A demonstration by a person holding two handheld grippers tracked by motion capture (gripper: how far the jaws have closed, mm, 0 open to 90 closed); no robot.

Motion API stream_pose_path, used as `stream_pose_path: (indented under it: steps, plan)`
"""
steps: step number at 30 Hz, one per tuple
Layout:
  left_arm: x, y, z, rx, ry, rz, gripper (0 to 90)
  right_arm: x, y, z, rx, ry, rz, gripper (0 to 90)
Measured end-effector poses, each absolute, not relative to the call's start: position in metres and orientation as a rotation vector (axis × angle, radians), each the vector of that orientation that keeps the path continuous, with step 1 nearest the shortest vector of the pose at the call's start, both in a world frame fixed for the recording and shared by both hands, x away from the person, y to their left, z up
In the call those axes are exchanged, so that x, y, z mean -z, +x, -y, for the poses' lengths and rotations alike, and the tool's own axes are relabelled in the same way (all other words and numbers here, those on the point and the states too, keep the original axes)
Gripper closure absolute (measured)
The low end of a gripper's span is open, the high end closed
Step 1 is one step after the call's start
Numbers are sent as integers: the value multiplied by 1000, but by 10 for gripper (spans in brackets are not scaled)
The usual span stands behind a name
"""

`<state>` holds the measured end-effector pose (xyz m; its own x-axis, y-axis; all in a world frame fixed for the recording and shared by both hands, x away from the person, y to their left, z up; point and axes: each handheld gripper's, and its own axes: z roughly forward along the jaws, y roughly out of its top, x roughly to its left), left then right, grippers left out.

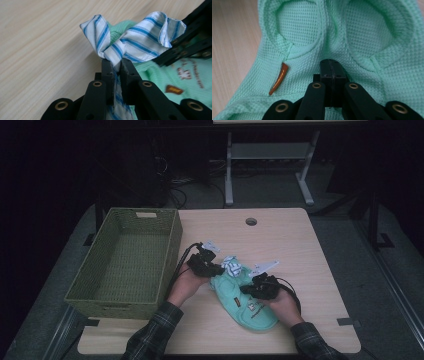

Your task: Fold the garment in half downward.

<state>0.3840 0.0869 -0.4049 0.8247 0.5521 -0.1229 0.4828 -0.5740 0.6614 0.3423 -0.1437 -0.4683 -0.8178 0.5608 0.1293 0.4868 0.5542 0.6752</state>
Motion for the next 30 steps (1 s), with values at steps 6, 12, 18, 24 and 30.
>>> stream_pose_path:
  steps: [6,12,18,24,30]
  plan:
    - [388,376,-85,-133,2259,-716,822,471,350,132,-1158,909,-2672,900]
    - [388,377,-88,-171,2268,-730,821,464,346,136,-1164,893,-2686,899]
    - [388,379,-95,-175,2253,-754,821,456,330,161,-1128,891,-2658,899]
    - [389,380,-95,-176,2252,-767,821,458,308,193,-1077,949,-2639,899]
    - [388,380,-96,-171,2245,-769,820,463,288,209,-1052,983,-2655,899]
